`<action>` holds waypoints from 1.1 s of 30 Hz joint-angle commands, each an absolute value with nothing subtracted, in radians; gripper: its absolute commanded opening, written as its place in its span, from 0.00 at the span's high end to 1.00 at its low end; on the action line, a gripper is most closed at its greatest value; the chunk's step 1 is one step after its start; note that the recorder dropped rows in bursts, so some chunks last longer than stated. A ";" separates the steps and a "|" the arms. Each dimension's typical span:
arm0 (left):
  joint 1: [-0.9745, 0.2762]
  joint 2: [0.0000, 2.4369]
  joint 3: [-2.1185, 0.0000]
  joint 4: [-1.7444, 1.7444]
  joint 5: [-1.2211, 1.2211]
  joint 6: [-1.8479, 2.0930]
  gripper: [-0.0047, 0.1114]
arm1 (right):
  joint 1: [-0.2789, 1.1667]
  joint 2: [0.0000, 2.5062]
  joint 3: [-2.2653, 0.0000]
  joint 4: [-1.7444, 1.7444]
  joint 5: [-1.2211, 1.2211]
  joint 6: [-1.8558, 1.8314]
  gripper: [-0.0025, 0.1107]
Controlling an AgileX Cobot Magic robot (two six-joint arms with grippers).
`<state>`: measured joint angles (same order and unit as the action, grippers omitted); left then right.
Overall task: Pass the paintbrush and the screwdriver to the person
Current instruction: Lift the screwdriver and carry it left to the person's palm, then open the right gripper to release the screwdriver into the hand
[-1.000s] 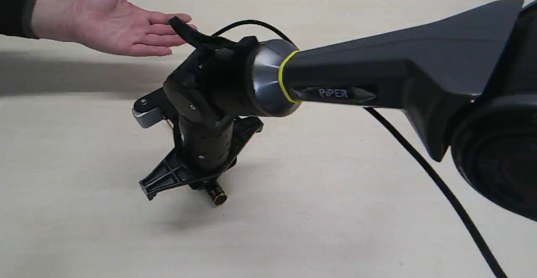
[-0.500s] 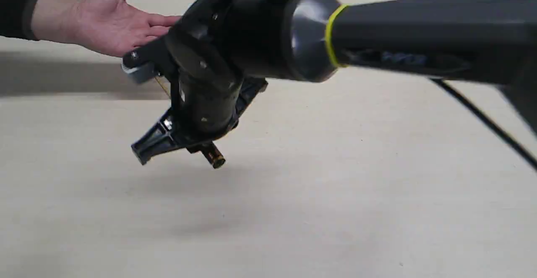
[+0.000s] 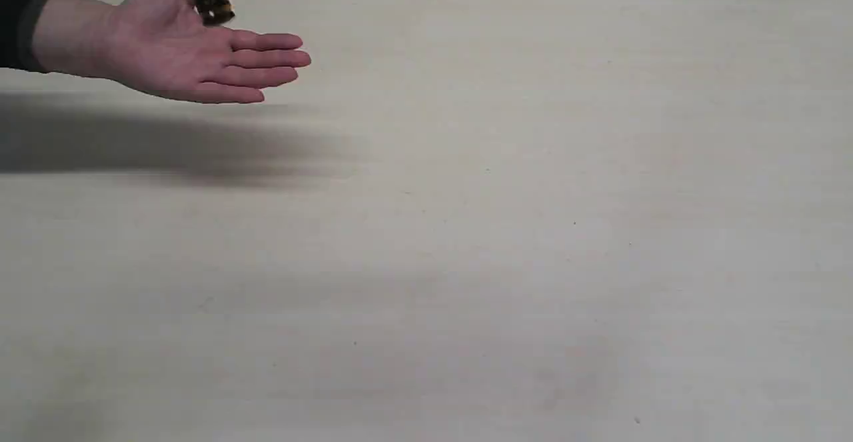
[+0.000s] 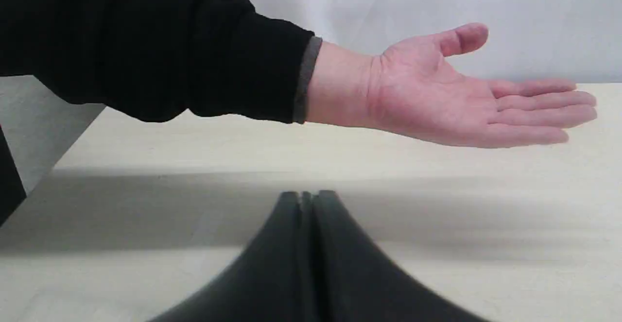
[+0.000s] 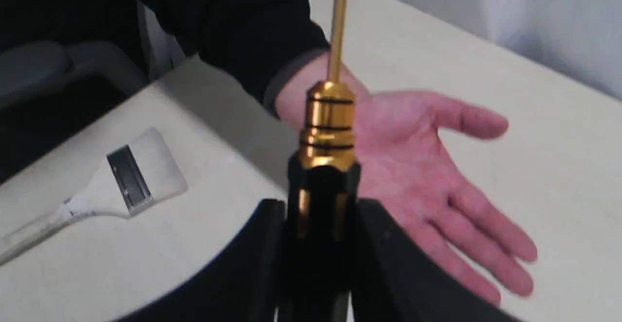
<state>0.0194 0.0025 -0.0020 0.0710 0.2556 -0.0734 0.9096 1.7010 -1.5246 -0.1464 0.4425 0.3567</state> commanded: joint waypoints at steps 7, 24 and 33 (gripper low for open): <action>0.011 0.000 0.000 0.067 0.250 -0.075 0.96 | 0.893 1.871 -1.523 -0.276 0.152 0.348 0.94; 0.011 0.000 0.000 0.069 0.250 -0.075 0.96 | 0.828 2.138 -1.523 -0.269 -0.054 0.353 0.69; 0.011 0.000 0.000 0.069 0.250 -0.075 0.96 | 0.880 2.022 -1.523 -0.232 0.055 0.355 0.54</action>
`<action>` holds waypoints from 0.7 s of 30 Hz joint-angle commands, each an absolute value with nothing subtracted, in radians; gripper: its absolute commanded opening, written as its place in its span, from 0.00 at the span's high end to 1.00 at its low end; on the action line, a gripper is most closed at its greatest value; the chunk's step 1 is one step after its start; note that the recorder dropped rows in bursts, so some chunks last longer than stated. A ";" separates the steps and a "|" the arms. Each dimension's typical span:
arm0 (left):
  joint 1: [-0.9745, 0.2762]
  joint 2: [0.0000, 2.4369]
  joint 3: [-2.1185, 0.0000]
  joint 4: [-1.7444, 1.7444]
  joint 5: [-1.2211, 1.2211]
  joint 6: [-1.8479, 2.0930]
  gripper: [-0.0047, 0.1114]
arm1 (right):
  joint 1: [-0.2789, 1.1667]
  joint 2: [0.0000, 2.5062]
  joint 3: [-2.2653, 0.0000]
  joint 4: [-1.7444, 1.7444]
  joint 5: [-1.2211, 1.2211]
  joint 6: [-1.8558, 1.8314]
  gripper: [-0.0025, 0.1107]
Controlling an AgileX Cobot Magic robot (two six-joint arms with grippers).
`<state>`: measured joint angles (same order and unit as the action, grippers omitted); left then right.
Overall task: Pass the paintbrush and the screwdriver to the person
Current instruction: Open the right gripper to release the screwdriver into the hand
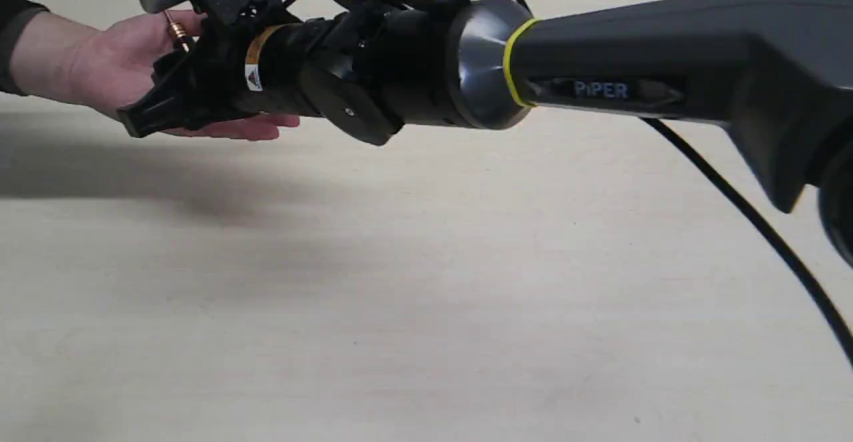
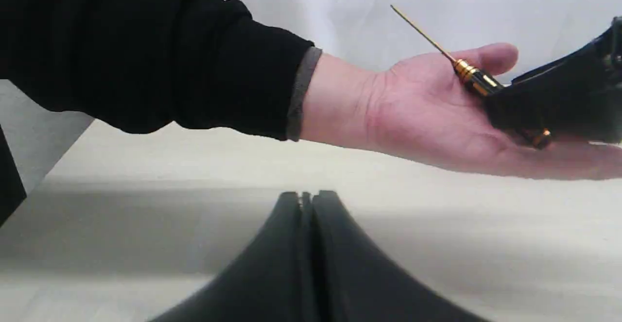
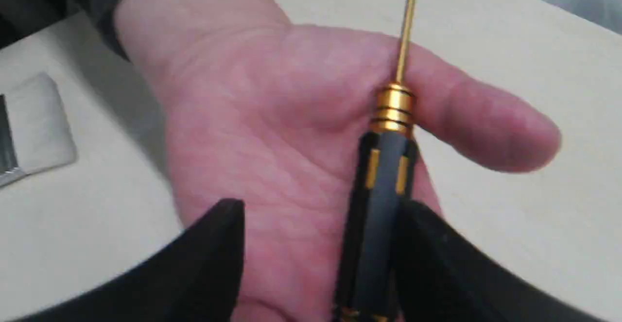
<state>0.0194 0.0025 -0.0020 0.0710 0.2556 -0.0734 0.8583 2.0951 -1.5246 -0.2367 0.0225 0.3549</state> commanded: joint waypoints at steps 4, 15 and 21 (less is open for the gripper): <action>0.011 0.000 0.000 0.069 0.250 -0.075 0.96 | 0.905 1.894 -1.523 -0.232 0.146 0.355 0.58; 0.011 0.000 0.000 0.069 0.250 -0.075 0.96 | 0.910 1.471 -1.521 -0.390 0.733 0.353 0.94; 0.011 0.000 0.000 0.069 0.250 -0.075 0.96 | 0.910 1.270 -1.402 -0.454 0.858 0.353 0.94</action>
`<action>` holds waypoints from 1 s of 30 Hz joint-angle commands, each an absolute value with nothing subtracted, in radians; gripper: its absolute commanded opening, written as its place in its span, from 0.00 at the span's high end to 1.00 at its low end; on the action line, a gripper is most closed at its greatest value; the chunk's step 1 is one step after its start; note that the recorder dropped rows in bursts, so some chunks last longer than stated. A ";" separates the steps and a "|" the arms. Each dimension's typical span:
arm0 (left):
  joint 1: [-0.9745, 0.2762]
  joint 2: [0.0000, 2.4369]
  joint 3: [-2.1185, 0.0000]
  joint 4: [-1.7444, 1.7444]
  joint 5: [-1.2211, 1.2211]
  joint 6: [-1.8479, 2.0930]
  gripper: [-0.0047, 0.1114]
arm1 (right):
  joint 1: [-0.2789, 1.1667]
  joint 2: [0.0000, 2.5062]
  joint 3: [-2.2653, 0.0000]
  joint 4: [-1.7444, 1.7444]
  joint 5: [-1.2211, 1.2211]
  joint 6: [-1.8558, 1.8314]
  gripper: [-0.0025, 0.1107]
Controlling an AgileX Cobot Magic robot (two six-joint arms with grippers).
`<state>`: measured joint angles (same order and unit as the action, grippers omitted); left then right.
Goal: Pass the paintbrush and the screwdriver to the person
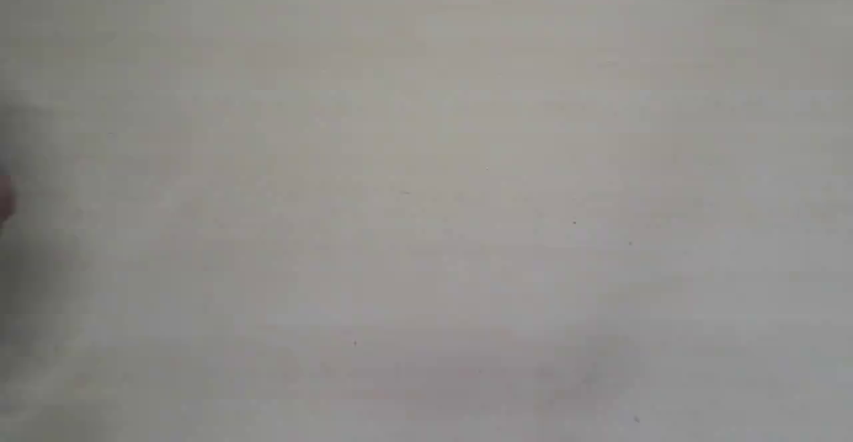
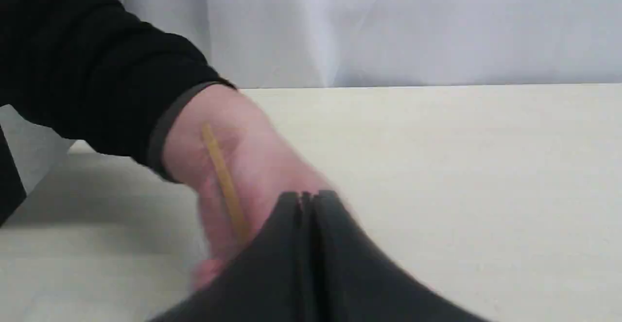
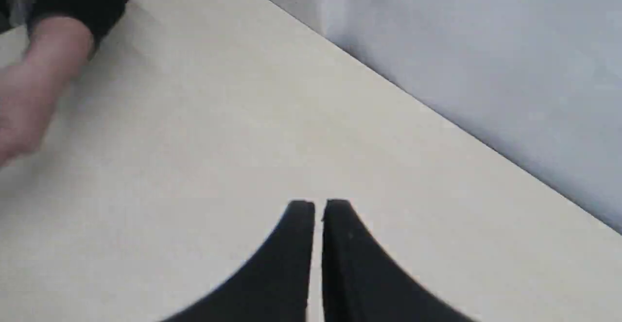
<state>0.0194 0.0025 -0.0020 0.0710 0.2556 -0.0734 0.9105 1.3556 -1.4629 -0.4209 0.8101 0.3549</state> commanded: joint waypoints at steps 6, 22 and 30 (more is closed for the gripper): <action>0.011 0.000 0.000 0.069 0.250 -0.075 0.96 | 0.910 1.023 -1.195 -0.564 0.855 0.491 0.94; 0.011 0.000 0.000 0.067 0.250 -0.075 0.96 | 0.910 0.402 -0.760 -0.515 0.849 0.540 0.94; 0.011 0.000 0.000 0.067 0.250 -0.075 0.96 | 0.910 0.235 -0.671 -0.414 0.850 0.539 0.94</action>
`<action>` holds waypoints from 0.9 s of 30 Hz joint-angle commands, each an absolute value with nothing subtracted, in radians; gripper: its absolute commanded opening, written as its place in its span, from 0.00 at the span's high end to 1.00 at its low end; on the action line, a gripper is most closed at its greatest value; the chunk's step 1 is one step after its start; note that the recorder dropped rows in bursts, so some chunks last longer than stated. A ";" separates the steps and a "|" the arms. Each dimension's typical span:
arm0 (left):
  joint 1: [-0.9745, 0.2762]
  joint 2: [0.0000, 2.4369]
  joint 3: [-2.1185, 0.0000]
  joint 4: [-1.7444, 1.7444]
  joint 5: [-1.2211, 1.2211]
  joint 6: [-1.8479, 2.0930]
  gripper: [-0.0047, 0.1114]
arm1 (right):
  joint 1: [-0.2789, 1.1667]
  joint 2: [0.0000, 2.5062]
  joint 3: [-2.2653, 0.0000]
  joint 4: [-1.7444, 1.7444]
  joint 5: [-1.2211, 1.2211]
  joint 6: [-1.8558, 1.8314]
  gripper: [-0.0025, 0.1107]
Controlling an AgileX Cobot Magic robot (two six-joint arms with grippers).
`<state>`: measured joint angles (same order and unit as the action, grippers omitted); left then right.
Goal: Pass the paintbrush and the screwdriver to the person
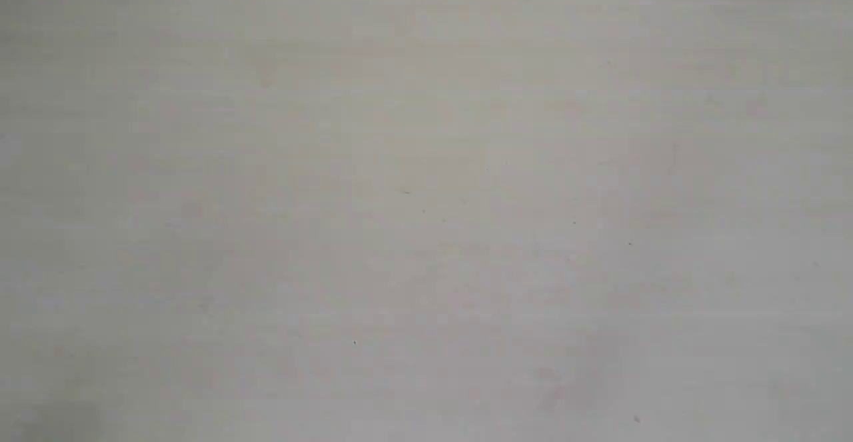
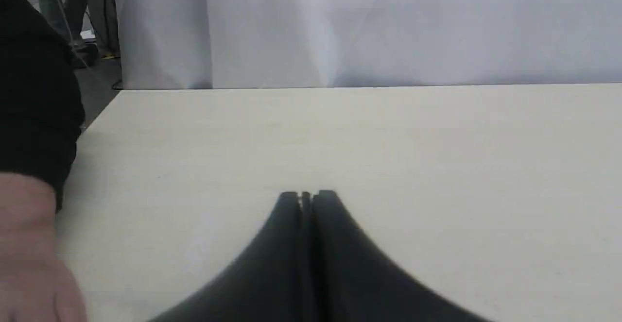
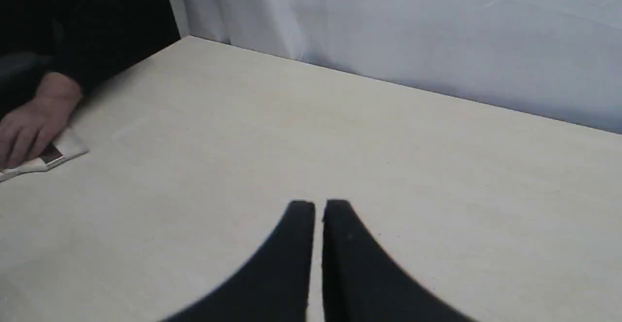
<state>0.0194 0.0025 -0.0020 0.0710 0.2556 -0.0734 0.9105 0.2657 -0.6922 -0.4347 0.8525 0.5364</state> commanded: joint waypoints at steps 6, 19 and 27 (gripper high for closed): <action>0.011 0.000 0.000 0.067 0.250 -0.075 0.96 | 0.910 0.230 -0.664 -0.213 0.862 0.562 0.94; 0.011 0.000 0.000 0.070 0.248 -0.075 0.96 | 0.910 0.230 -0.664 -0.266 0.762 0.576 0.94; 0.011 0.000 0.000 0.070 0.248 -0.075 0.96 | 0.910 0.231 -0.645 -0.455 0.657 0.545 0.94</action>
